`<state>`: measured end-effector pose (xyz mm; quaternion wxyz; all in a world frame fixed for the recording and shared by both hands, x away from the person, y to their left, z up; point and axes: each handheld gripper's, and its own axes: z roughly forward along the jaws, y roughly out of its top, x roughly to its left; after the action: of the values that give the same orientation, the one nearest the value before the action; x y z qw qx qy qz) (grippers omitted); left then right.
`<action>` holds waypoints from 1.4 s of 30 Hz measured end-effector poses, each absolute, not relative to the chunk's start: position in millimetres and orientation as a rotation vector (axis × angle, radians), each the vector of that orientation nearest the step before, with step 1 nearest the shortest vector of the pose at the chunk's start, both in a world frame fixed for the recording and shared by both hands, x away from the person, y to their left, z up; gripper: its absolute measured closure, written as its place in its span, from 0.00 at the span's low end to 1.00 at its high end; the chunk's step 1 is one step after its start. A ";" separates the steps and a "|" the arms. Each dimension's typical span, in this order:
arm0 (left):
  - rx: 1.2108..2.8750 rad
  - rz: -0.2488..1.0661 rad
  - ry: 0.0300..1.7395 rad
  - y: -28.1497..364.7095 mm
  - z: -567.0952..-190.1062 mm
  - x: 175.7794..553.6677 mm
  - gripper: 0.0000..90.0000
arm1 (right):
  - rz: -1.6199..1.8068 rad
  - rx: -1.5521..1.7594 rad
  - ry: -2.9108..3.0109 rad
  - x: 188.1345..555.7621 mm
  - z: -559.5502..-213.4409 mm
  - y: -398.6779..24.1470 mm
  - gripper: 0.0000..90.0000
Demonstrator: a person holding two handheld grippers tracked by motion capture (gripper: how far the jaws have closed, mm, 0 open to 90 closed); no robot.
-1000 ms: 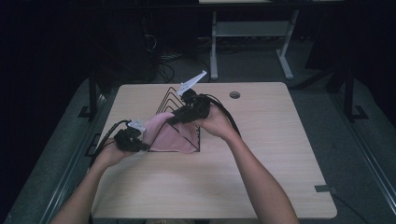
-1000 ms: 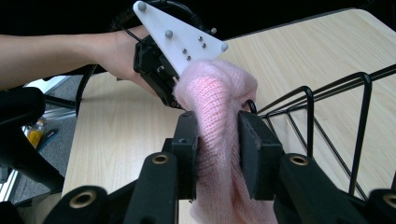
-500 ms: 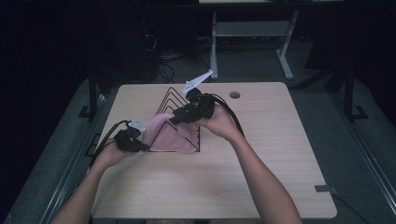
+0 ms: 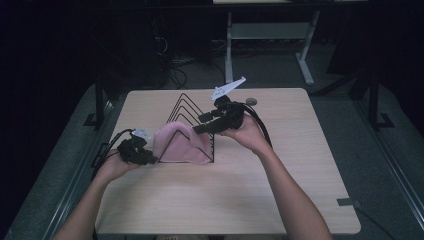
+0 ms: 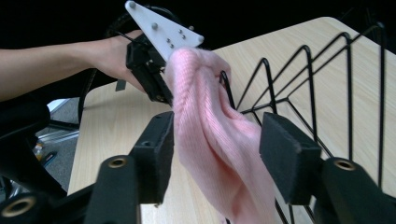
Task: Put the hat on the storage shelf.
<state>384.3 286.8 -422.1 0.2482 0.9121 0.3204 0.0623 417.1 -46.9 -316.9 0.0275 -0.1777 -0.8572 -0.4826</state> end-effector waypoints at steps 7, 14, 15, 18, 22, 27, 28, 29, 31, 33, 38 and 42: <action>2.462 0.178 0.887 289.1 -417.2 379.6 0.59 | -1.474 -0.614 -2.695 412.8 -316.1 -68.2 0.41; 2.465 0.184 0.878 292.0 -416.0 375.8 0.56 | -1.493 -0.691 -2.698 409.4 -320.5 -96.4 0.39; 2.457 0.180 0.882 292.3 -416.3 375.4 0.55 | -1.484 -0.702 -2.704 409.2 -321.7 -100.4 0.39; 2.445 0.175 0.889 293.1 -416.1 374.0 0.54 | -1.481 -0.748 -2.704 406.9 -325.8 -114.3 0.37; 2.428 0.169 0.900 294.1 -416.0 372.8 0.53 | -1.478 -0.802 -2.691 403.6 -329.8 -129.8 0.36; 2.416 0.168 0.907 295.2 -414.6 372.0 0.49 | -1.493 -0.846 -2.687 397.6 -332.3 -145.3 0.35; 2.408 0.165 0.905 295.6 -414.2 371.4 0.48 | -1.491 -0.853 -2.687 396.6 -333.2 -148.7 0.35; 2.401 0.162 0.905 296.0 -414.0 370.8 0.48 | -1.491 -0.862 -2.685 395.6 -334.5 -152.2 0.35; 2.400 0.164 0.905 297.0 -413.9 370.7 0.46 | -1.495 -0.890 -2.677 393.8 -337.5 -159.2 0.34; 2.397 0.166 0.911 297.5 -414.6 370.4 0.46 | -1.497 -0.909 -2.673 391.8 -340.1 -165.7 0.34; 2.402 0.171 0.918 299.1 -415.3 369.6 0.45 | -1.500 -0.968 -2.659 386.5 -348.0 -183.3 0.33; 2.388 0.173 0.933 299.9 -416.4 368.9 0.43 | -1.496 -1.012 -2.649 381.6 -352.7 -195.7 0.33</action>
<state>368.9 299.9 -416.4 0.2820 0.8916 0.3484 0.0646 381.6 -195.7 -352.7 -0.0325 -0.3155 -0.8258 -0.4664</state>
